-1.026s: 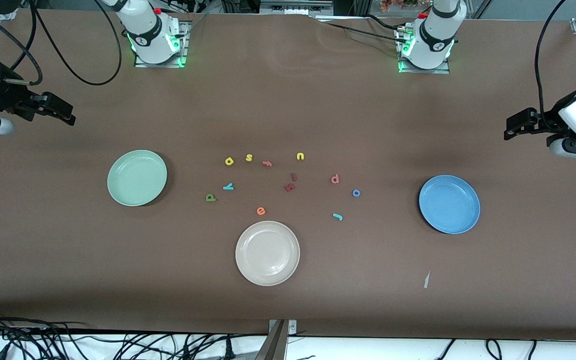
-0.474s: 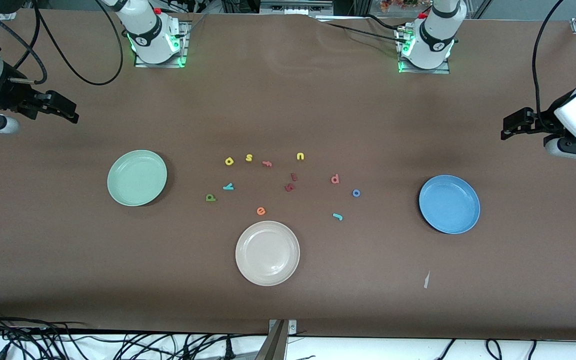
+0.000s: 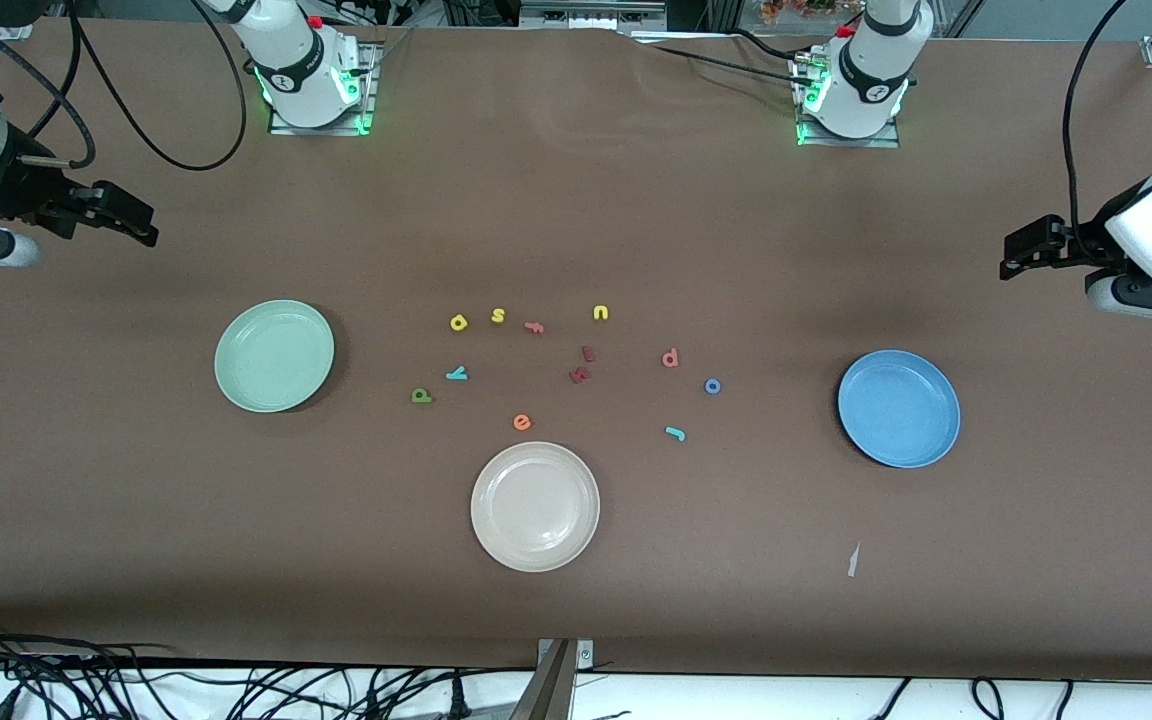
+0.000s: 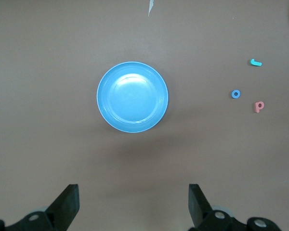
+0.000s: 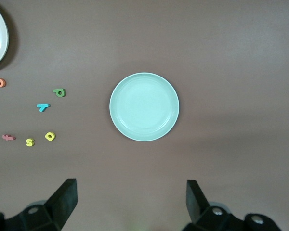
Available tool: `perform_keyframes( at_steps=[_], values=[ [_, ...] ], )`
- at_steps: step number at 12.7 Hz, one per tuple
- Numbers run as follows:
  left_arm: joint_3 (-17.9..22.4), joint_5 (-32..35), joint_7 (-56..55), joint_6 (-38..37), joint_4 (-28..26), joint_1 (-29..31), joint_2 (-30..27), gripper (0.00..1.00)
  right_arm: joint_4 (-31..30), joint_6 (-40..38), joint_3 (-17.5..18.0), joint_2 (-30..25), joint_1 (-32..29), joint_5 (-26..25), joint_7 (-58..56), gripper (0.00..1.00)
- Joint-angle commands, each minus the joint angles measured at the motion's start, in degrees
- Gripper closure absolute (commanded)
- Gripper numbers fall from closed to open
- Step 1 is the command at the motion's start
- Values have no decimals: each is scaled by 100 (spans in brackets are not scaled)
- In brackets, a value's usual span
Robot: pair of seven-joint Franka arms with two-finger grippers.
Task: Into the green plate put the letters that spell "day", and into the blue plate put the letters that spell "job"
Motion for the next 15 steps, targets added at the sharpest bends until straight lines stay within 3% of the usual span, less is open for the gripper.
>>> perform_keyframes(
  at_steps=[1, 15],
  values=[
    [-1, -36, 37, 18, 19, -12, -2, 0, 14, -93, 6, -79, 10, -55, -27, 0],
    [-1, -36, 38, 18, 19, -12, -2, 0, 14, 83, 23, -61, 10, -11, 17, 0]
  ],
)
